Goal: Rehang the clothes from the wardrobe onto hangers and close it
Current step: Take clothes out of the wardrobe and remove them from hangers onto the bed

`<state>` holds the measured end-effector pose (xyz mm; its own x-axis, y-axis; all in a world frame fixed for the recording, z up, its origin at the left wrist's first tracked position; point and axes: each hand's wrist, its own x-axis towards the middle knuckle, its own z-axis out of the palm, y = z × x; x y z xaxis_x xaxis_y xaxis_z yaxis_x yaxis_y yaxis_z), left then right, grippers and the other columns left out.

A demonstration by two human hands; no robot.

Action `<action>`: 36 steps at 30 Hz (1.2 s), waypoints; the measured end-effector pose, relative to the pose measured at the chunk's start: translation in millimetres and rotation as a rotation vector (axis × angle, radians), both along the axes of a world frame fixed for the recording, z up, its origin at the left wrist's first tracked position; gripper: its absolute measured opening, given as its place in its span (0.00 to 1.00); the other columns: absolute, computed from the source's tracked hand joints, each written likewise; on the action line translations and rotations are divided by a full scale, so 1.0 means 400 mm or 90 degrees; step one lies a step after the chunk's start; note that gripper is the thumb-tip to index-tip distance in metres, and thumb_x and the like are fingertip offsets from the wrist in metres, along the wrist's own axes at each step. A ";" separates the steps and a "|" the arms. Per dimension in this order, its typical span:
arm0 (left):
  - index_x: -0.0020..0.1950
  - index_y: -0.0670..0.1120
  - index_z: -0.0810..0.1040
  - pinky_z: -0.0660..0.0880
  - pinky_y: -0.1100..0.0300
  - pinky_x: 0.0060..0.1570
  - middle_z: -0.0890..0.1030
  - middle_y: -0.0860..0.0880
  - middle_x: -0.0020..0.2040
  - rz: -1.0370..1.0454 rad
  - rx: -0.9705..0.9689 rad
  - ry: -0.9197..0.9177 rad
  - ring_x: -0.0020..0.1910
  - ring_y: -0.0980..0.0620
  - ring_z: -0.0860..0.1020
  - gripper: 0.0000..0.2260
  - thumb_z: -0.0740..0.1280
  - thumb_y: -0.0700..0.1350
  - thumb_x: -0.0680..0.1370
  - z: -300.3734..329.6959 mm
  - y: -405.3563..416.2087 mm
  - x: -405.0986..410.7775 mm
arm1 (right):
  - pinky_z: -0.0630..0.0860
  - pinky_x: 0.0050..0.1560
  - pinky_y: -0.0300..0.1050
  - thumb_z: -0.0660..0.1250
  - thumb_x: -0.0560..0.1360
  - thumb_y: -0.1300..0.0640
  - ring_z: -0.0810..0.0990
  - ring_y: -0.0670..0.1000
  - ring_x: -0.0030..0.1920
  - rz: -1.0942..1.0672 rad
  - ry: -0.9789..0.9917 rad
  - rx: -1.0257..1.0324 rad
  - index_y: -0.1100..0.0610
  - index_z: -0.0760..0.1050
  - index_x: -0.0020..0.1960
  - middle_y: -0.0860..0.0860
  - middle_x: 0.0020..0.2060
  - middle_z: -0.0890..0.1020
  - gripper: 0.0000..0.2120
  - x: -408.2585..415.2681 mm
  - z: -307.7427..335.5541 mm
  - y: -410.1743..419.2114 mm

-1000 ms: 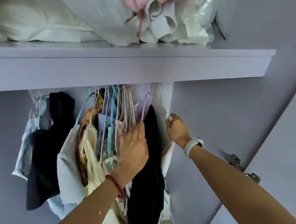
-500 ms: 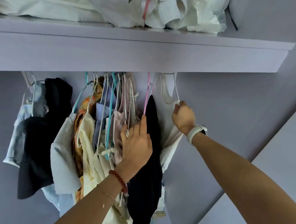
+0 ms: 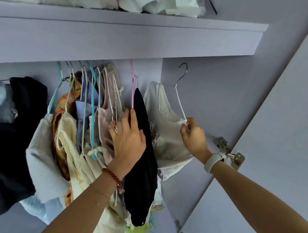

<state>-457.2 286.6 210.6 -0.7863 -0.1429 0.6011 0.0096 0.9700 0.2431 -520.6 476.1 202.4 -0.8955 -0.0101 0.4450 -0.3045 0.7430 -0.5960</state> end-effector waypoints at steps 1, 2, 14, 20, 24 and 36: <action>0.70 0.38 0.64 0.61 0.40 0.63 0.68 0.36 0.67 -0.008 -0.010 0.013 0.64 0.38 0.69 0.29 0.67 0.41 0.71 0.007 0.005 0.004 | 0.60 0.32 0.43 0.59 0.77 0.61 0.69 0.52 0.28 -0.001 -0.015 0.002 0.63 0.70 0.51 0.44 0.23 0.66 0.06 0.027 -0.023 0.027; 0.70 0.39 0.66 0.61 0.40 0.63 0.67 0.36 0.68 -0.022 -0.026 0.038 0.67 0.37 0.67 0.28 0.67 0.40 0.71 0.014 0.011 0.009 | 0.59 0.32 0.43 0.60 0.76 0.61 0.70 0.54 0.29 -0.005 -0.033 0.008 0.62 0.71 0.51 0.45 0.23 0.68 0.06 0.057 -0.045 0.053; 0.75 0.40 0.54 0.57 0.44 0.69 0.56 0.40 0.75 -0.402 0.008 -0.215 0.74 0.40 0.55 0.26 0.58 0.47 0.80 -0.137 0.299 0.107 | 0.62 0.25 0.36 0.59 0.72 0.58 0.71 0.57 0.21 -0.117 -0.072 0.217 0.64 0.75 0.44 0.52 0.23 0.74 0.11 0.606 -0.110 0.355; 0.49 0.38 0.78 0.74 0.45 0.45 0.80 0.40 0.44 -0.697 0.004 -0.285 0.44 0.39 0.78 0.09 0.59 0.39 0.79 -0.246 0.484 0.229 | 0.67 0.18 0.39 0.58 0.72 0.55 0.73 0.54 0.20 -0.277 -0.093 0.352 0.62 0.78 0.42 0.50 0.24 0.77 0.13 0.944 -0.150 0.507; 0.45 0.43 0.75 0.66 0.60 0.37 0.75 0.55 0.36 -0.871 0.033 -0.433 0.36 0.47 0.73 0.06 0.60 0.40 0.79 -0.301 0.610 0.383 | 0.69 0.34 0.46 0.57 0.73 0.57 0.78 0.56 0.29 -0.487 -0.114 0.360 0.62 0.76 0.41 0.53 0.30 0.78 0.12 1.162 -0.178 0.600; 0.45 0.45 0.78 0.62 0.71 0.28 0.73 0.56 0.36 -1.076 0.151 -0.437 0.29 0.60 0.69 0.09 0.59 0.42 0.80 -0.259 1.129 0.813 | 0.76 0.31 0.45 0.55 0.75 0.53 0.80 0.56 0.32 -0.867 -0.222 0.177 0.61 0.76 0.49 0.55 0.36 0.81 0.15 1.645 -0.214 0.820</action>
